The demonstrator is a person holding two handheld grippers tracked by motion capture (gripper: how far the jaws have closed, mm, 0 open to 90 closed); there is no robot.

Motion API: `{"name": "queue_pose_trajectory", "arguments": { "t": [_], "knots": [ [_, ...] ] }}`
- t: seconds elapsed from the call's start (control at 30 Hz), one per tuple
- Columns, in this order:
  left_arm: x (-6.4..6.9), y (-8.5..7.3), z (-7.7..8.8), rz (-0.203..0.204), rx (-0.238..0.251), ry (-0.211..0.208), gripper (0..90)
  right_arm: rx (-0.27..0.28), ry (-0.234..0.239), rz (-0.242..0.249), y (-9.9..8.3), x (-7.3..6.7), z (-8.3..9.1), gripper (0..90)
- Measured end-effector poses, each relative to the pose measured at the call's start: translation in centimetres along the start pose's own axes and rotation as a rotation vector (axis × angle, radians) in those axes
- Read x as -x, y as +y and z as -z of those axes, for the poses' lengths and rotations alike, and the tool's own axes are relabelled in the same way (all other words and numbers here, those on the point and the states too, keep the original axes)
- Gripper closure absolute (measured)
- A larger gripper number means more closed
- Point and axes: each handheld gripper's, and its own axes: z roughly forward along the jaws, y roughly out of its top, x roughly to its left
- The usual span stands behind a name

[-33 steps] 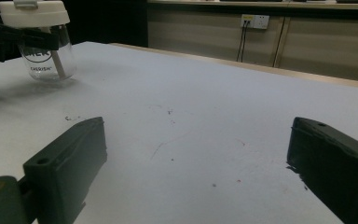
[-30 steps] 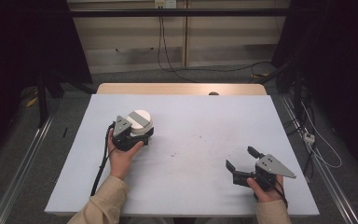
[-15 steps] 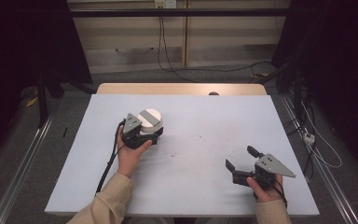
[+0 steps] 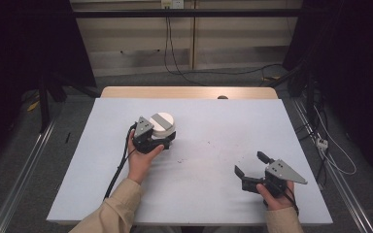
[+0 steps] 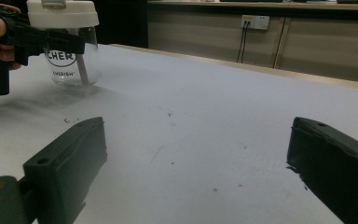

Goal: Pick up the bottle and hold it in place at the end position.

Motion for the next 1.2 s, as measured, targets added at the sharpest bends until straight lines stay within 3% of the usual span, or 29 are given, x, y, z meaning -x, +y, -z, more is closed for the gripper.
{"name": "queue_pose_trajectory", "arguments": {
  "t": [0.3,0.7,1.2],
  "knots": [
    [1.0,0.7,-0.9,0.007,-0.008,-0.027,18.4,0.002,0.001,0.002,0.0,0.1,0.0,4.2],
    [1.9,1.0,-2.3,-0.020,-0.019,-0.055,18.4,0.002,-0.005,-0.002,-0.1,0.2,0.1,4.1],
    [1.8,1.3,-3.0,-0.013,-0.013,-0.062,18.4,0.002,-0.013,-0.005,-0.1,0.3,0.1,4.1]
  ]
}}
